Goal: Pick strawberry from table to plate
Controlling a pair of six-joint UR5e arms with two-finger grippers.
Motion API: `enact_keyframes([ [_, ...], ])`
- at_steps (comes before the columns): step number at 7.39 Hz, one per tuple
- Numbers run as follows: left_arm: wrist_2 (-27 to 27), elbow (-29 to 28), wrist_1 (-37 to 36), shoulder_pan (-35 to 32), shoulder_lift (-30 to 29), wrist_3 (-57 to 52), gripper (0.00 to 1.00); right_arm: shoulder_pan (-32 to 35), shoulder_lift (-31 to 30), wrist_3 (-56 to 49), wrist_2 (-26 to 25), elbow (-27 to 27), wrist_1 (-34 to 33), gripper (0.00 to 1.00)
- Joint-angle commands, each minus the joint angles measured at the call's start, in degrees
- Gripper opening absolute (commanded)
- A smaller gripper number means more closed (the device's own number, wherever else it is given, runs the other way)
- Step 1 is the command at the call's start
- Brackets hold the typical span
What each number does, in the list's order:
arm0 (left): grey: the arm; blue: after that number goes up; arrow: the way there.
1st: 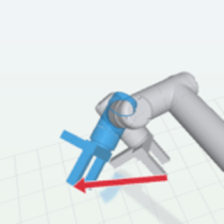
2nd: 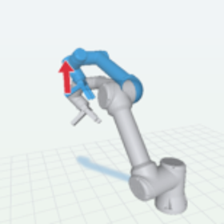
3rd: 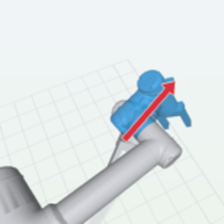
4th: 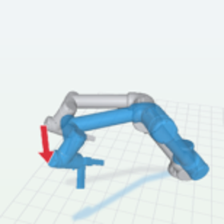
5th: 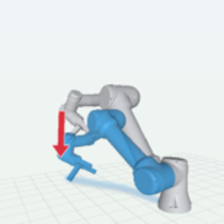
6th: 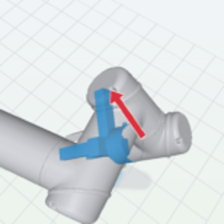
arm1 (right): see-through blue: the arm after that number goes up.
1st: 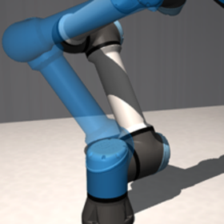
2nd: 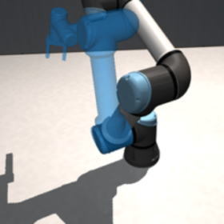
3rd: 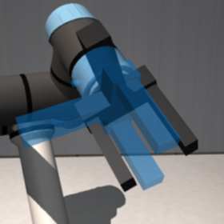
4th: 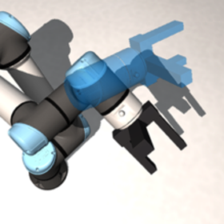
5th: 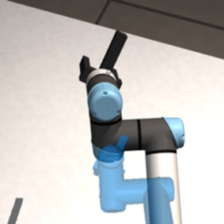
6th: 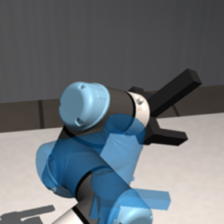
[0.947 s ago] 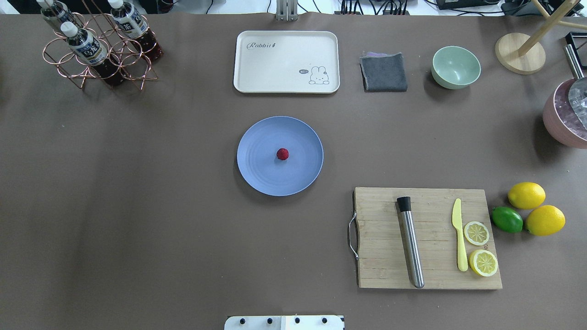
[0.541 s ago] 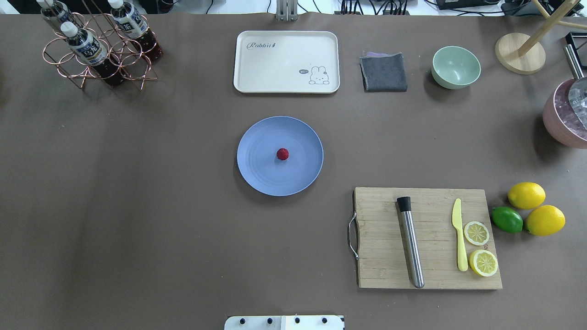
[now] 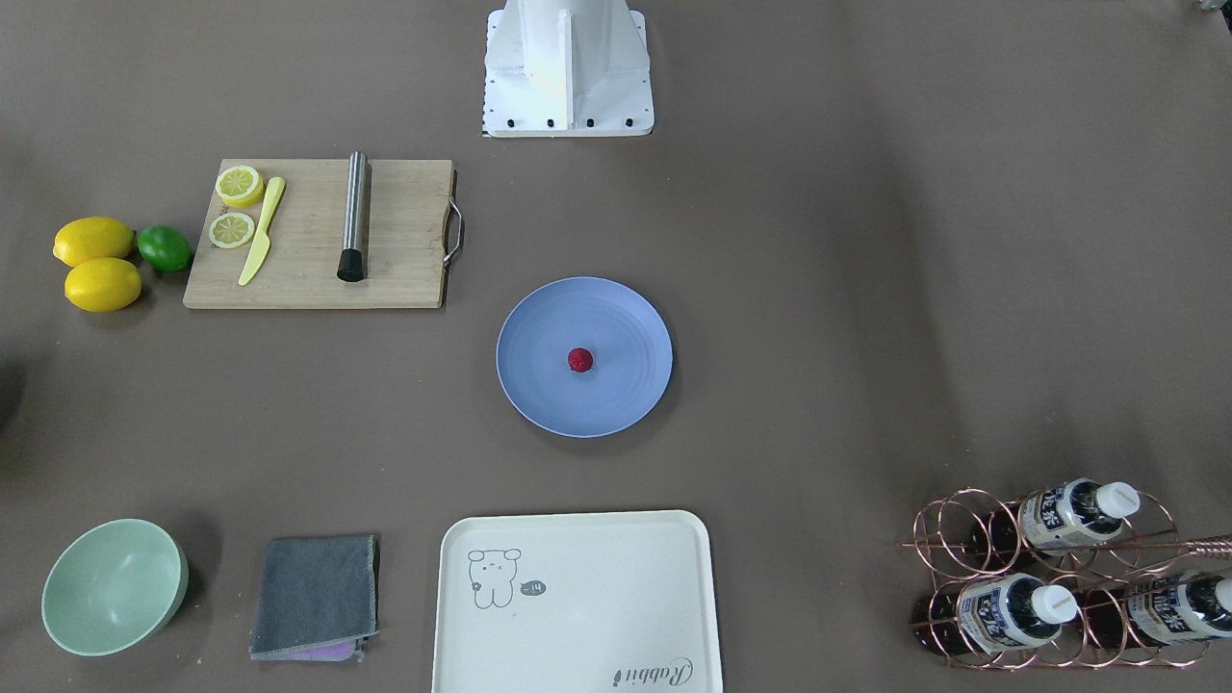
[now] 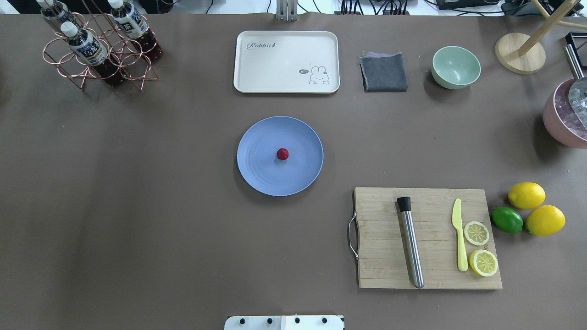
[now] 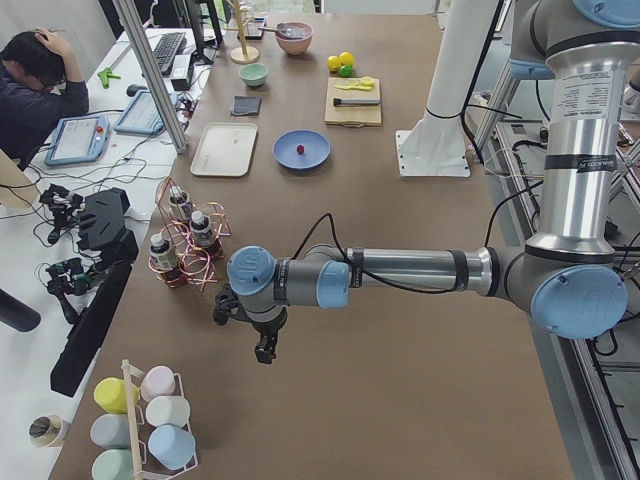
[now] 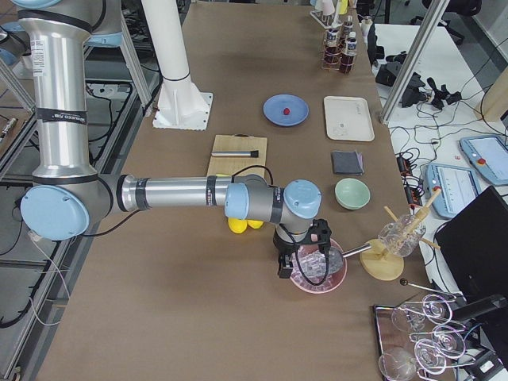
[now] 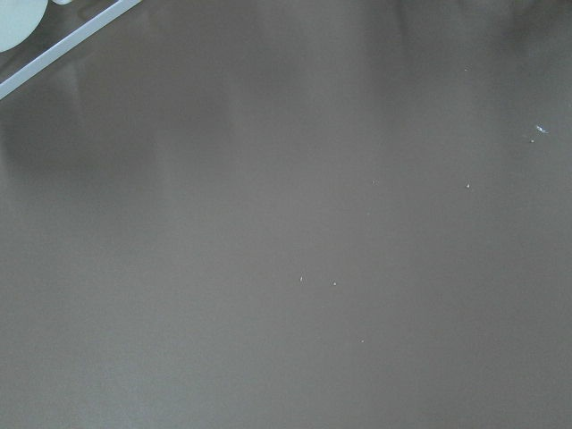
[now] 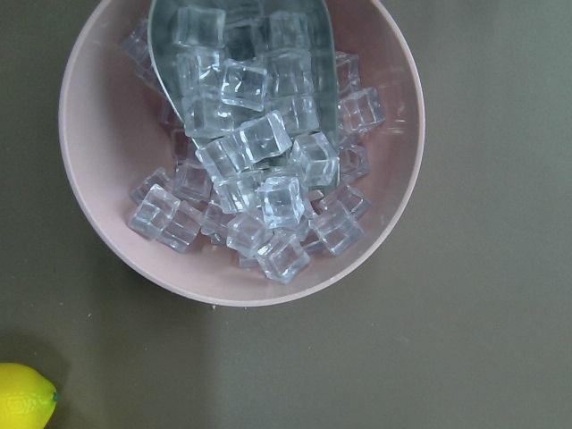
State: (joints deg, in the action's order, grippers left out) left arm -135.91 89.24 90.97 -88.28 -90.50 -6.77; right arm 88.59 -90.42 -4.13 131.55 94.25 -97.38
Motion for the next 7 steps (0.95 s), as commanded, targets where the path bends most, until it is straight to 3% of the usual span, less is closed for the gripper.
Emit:
enact_keyframes([
  [1,0.0,0.1,0.0,-0.1,0.1,0.0,0.98,0.0,0.0,0.0,0.1,0.1,0.0,1.00],
  [7,-0.1,0.8,0.1,-1.4,1.6,-0.1,0.98,0.0,-0.5,0.1,1.4,2.4,-0.1,1.00],
])
